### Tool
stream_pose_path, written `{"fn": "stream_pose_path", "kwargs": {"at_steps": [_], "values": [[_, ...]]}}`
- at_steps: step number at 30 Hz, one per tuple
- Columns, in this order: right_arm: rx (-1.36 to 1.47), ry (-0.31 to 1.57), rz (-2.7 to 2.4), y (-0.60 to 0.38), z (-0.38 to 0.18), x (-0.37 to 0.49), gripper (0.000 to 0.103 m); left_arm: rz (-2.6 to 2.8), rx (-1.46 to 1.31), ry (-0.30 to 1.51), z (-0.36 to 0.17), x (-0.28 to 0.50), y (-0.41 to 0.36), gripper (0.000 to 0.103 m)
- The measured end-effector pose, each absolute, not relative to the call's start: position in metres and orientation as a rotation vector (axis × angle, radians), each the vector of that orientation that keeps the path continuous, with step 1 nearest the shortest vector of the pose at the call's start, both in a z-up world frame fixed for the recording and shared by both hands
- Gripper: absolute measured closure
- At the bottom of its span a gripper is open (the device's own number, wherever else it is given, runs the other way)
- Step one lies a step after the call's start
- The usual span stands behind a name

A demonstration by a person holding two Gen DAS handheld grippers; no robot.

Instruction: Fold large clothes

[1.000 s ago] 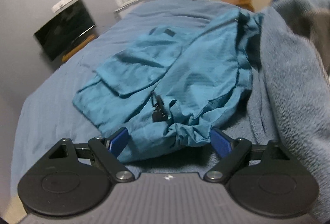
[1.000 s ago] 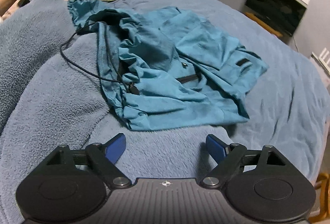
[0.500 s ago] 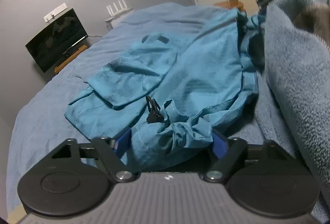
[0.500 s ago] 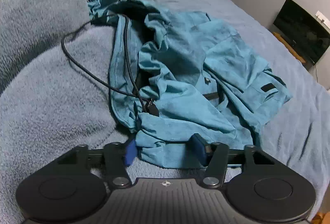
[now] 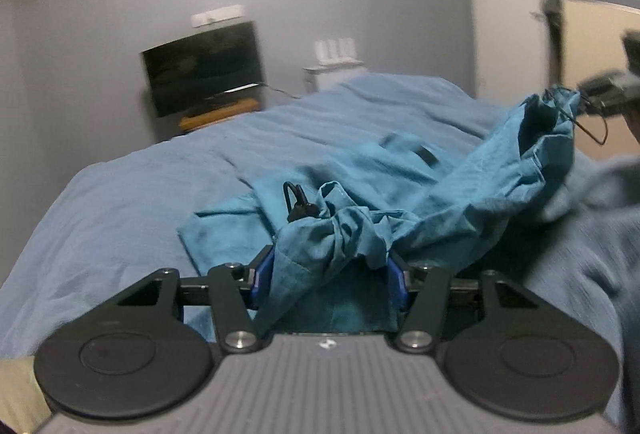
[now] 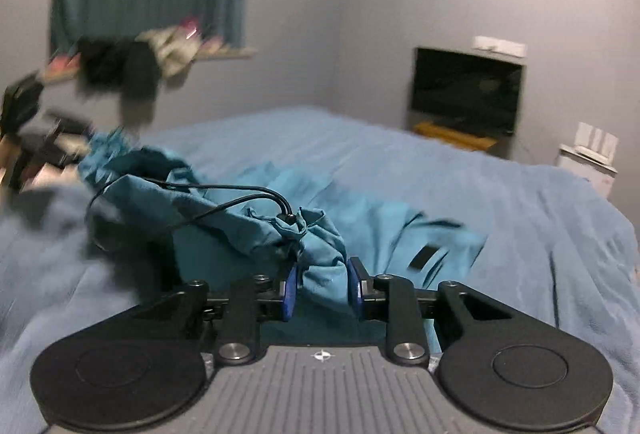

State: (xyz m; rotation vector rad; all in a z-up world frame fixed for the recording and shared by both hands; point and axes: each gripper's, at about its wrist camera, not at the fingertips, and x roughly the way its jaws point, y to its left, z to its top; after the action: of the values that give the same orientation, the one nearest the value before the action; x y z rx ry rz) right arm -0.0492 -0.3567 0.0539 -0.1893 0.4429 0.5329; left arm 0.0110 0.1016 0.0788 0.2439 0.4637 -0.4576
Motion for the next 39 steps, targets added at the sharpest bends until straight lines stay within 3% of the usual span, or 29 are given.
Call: {"fn": "stream_pose_path", "kwargs": {"at_steps": [6,9,13,20,39], "values": [[-0.056,0.399,0.347,-0.359,0.053,0.03,0.072,-0.327,0.172,0.44,0.087,0.08,0.1,0.049],[-0.024,0.398,0.278,-0.359,0.046,0.072,0.065,-0.232,0.114,0.429,0.085,0.122,0.1,0.049],[0.042,0.433,0.208,-0.361,0.022,0.131,0.053,-0.102,0.084,0.46,0.063,0.178,0.097,0.039],[0.211,0.531,0.129,-0.372,-0.052,0.195,0.035,-0.045,0.038,0.601,0.004,0.23,0.101,0.038],[0.198,0.647,0.178,-0.39,-0.112,0.239,0.026,-0.217,-0.132,0.712,-0.062,0.275,0.145,0.035]]}}
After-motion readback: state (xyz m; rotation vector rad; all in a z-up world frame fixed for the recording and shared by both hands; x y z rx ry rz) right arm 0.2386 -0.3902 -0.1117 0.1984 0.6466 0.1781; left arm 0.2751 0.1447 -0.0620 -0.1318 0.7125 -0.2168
